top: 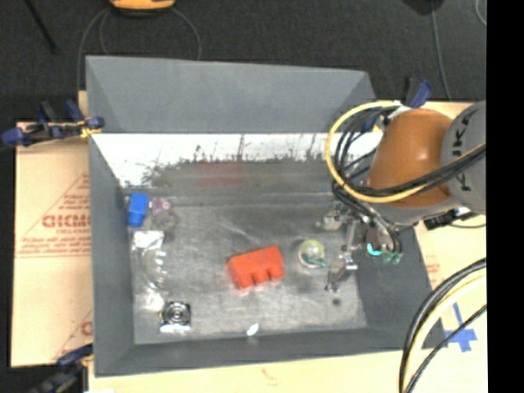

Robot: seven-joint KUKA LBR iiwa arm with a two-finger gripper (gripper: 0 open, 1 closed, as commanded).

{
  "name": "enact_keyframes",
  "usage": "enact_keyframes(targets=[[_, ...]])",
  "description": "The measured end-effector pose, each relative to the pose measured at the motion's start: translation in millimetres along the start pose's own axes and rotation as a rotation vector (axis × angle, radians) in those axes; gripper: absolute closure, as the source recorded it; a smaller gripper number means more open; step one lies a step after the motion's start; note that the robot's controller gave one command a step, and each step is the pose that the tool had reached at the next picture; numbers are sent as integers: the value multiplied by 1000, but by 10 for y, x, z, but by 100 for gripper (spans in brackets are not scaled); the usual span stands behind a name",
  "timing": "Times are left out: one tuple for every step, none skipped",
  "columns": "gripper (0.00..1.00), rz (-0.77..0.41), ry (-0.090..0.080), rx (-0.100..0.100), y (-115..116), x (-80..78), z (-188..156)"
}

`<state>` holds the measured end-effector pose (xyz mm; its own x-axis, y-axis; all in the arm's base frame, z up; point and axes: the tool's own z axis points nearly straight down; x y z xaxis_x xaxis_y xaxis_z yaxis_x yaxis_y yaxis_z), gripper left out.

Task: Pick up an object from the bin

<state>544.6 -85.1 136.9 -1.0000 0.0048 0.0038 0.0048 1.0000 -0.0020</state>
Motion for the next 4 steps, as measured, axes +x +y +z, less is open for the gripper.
enact_keyframes(targets=[[0, -42, -7, -6, 1208, -272, 525], [0, -145, -31, 1, 1117, -8, 608], [100, -148, -37, 1, 1124, -28, 587], [100, -143, -17, 1, 1228, -176, -509]])
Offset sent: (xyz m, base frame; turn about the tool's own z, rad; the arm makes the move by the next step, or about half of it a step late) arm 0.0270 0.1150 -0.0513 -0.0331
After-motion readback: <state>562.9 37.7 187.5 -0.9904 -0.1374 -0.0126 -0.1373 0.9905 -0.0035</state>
